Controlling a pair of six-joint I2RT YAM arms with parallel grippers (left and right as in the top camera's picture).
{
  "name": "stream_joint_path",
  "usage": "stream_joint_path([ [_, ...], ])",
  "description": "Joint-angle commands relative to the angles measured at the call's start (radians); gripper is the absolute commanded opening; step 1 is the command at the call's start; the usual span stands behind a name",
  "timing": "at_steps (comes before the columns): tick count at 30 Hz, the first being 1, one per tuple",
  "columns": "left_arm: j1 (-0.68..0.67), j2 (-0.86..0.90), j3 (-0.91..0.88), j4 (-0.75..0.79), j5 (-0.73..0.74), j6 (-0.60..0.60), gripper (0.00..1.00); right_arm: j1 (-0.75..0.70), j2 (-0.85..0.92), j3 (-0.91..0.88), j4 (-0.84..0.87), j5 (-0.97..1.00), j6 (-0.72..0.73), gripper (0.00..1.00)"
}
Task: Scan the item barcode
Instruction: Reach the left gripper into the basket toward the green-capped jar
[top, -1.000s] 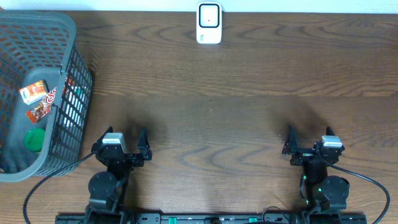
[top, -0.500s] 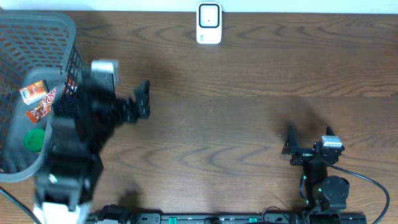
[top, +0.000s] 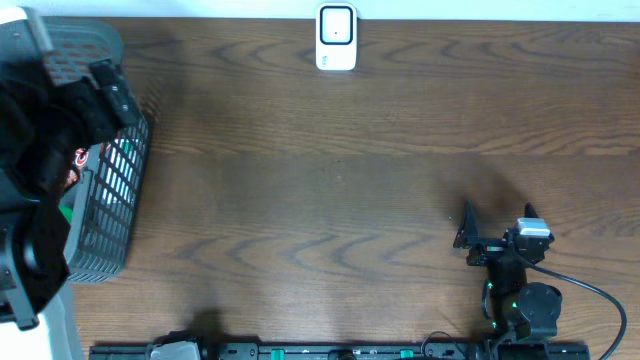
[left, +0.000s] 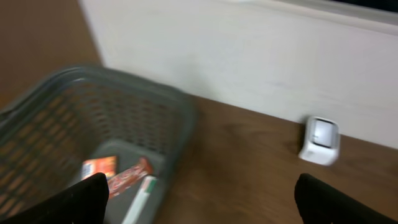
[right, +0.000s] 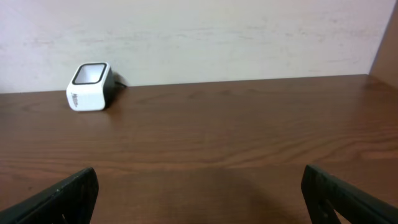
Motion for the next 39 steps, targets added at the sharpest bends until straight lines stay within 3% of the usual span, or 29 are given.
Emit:
stream_joint_path([
  [1, 0.095, 0.033, 0.013, -0.03, -0.226, -0.128, 0.96, -0.004, -0.007, -0.002, -0.003, 0.009, -0.009, 0.99],
  [5, 0.24, 0.093, 0.013, -0.067, -0.224, -0.15, 0.96, -0.004, -0.007, -0.002, -0.003, 0.009, -0.009, 0.99],
  [8, 0.351, 0.156, 0.013, -0.122, -0.224, -0.234, 0.96, -0.004, -0.007, -0.002, -0.003, 0.009, -0.009, 0.99],
  [14, 0.475, 0.3, 0.013, -0.237, -0.224, -0.346, 0.96, -0.004, -0.007, -0.002, -0.003, 0.009, -0.009, 0.99],
  [25, 0.495, 0.562, -0.076, -0.307, -0.216, -0.524, 0.96, -0.004, -0.007, -0.002, -0.003, 0.009, -0.009, 0.99],
  [39, 0.502, 0.568, -0.319, -0.169, -0.222, -0.523, 0.96, -0.004, -0.007, -0.002, -0.003, 0.009, -0.009, 0.99],
])
